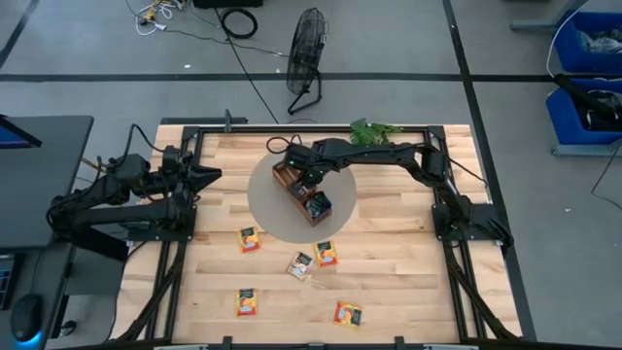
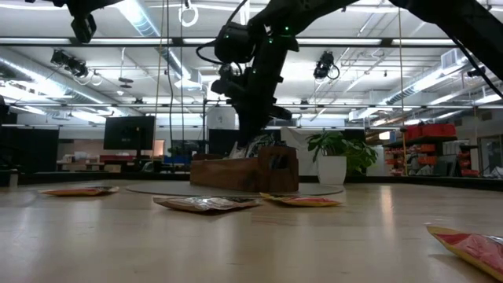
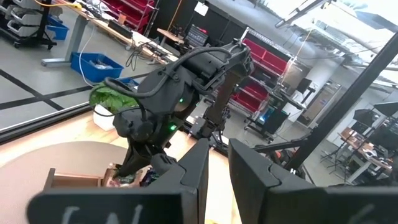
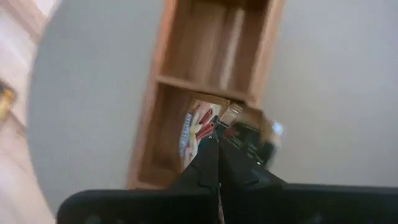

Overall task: Pick & Place Tea
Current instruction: Put the brown tea bag into the middle section of the wooden organizer

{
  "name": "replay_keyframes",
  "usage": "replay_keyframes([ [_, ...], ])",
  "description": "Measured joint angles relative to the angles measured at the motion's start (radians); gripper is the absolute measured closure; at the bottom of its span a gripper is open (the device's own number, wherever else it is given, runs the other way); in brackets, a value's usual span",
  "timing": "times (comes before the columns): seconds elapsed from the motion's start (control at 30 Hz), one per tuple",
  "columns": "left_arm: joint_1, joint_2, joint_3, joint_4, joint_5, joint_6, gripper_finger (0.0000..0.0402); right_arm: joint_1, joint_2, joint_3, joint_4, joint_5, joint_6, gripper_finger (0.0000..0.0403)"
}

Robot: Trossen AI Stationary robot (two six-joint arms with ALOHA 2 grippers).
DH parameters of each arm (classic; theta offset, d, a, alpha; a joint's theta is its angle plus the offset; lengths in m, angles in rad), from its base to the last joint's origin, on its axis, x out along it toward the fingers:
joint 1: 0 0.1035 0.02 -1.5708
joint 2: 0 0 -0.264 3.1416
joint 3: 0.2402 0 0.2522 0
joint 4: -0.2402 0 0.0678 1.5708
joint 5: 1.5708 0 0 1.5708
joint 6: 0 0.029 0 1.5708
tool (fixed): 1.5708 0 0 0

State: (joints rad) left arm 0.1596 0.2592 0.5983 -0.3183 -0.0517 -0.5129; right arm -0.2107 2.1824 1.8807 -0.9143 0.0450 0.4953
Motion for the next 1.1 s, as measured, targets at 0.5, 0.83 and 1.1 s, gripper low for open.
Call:
replay_keyframes([
  [0.5,0.000,0.000,0.000,-0.011,0.000,-0.006,0.0337,-0.005,0.004,0.001,-0.046,-0.011,0.034,0.0336],
  [0.83,0.000,0.002,0.000,-0.009,0.000,-0.013,0.0337,0.007,-0.039,0.001,-0.046,-0.040,0.039,0.0225],
  [1.1,0.000,0.030,0.002,-0.012,0.014,-0.050,0.0337,0.076,-0.145,0.002,0.078,-0.048,-0.052,0.0213],
])
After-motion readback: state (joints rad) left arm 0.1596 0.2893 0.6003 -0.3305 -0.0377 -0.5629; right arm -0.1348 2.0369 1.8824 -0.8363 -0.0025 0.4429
